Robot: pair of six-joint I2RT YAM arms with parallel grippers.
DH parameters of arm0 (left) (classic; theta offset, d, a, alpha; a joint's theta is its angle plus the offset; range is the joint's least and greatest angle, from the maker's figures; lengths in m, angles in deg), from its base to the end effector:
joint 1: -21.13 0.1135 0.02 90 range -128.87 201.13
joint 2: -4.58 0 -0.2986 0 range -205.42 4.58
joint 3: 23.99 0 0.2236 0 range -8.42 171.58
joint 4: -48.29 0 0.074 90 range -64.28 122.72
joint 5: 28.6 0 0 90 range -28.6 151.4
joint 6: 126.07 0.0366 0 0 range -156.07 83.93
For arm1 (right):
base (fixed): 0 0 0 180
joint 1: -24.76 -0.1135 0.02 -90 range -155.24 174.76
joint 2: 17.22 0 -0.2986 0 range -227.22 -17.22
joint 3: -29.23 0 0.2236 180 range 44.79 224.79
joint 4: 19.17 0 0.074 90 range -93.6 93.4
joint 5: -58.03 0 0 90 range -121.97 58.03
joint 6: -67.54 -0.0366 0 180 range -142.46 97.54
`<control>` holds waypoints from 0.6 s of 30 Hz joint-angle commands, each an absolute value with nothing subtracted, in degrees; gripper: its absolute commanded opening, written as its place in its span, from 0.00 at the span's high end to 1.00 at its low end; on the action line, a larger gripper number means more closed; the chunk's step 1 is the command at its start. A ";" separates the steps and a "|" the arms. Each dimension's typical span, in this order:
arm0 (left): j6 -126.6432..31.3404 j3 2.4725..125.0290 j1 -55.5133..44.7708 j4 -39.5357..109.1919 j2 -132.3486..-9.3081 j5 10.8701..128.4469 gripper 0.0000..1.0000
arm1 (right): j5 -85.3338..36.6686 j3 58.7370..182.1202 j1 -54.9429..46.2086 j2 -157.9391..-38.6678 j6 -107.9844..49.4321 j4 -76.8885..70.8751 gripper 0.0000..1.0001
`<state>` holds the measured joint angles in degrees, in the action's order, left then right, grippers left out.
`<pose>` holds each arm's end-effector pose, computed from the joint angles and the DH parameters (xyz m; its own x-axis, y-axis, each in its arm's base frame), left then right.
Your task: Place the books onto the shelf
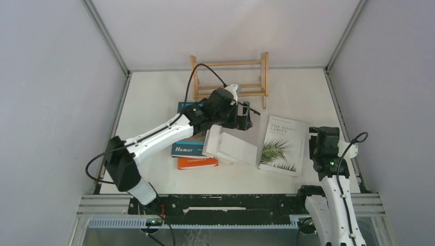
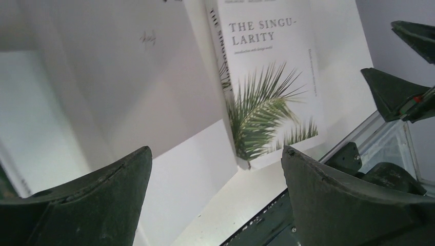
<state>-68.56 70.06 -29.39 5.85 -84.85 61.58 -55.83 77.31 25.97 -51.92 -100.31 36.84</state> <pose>0.2080 -0.2527 0.3623 -0.7443 0.0587 -0.6653 0.4430 0.7889 -0.4259 0.0708 -0.0163 0.2624 0.1672 0.8907 -0.4227 0.7286 0.1771 0.6616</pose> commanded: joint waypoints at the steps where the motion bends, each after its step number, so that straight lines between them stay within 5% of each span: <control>1: -66.31 80.35 -30.45 4.53 -90.25 64.45 0.00 | -41.15 75.35 34.91 -55.30 -92.20 26.95 0.15; 18: -67.31 88.05 -30.82 6.26 -105.61 76.89 0.00 | -34.64 73.36 39.18 -60.01 -91.79 25.15 0.14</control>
<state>-67.58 84.11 -30.51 4.67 -103.93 73.50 -34.78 73.02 38.61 -60.18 -93.79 27.03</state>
